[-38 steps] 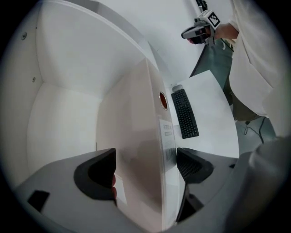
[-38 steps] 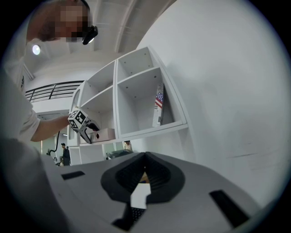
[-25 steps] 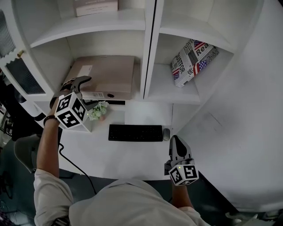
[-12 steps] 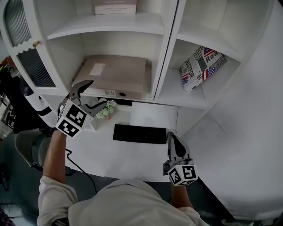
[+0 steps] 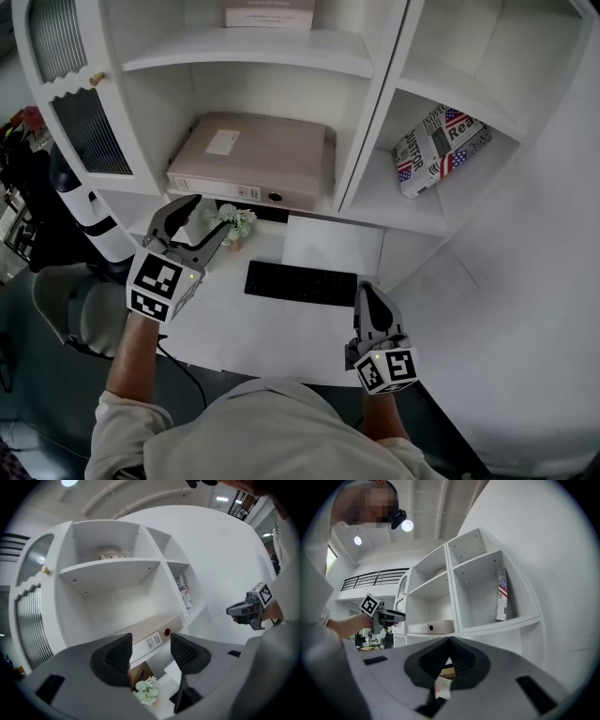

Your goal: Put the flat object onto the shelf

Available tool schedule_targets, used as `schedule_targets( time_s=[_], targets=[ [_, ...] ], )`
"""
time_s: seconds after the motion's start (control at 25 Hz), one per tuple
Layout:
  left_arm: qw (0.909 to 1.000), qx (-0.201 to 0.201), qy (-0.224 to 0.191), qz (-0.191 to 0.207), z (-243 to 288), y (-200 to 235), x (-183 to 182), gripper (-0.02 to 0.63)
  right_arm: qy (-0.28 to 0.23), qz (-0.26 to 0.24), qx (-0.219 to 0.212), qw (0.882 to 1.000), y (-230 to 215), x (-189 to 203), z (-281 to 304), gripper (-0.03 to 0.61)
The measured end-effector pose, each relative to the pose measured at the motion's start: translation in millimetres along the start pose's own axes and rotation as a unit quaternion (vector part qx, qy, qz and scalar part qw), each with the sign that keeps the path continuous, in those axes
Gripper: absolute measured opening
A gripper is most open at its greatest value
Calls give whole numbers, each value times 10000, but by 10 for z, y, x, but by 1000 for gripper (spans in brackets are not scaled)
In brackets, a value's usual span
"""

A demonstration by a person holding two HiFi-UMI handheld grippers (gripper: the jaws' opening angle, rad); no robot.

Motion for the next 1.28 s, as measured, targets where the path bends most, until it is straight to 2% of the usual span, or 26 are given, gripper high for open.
schedule_targets(
  time_s=[0.24,0.6,0.8,1.0,1.28],
  targets=[
    [9980,-393,-159,-470,-203,-10,89,218,8,-52,-126,9999,119,-11,6,3],
    [9906,-879,-183,-1029,-486,-65,296,121,19,-108,-293,9995,273,-38,-5,3],
    [9866,-1072,-140,-1223,-627,-59,408,97,33,-159,-398,9991,377,-56,15,3],
    [9806,-1341,-139,-1425,-781,-103,481,39,36,-202,-505,9985,471,-68,10,3],
    [9740,-1630,-49,-1573,-952,-186,587,4,-2,-273,-590,9979,560,-93,-45,2]
  ],
)
Point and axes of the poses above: the fingertips, and each gripper's own axes: z forward along the fingers, y to its left, x out of its underside, the point moved 4 cm from there along -z, backward along the fingers, and after that the axes turned 6 degrees about z, right-handed, at the moved point
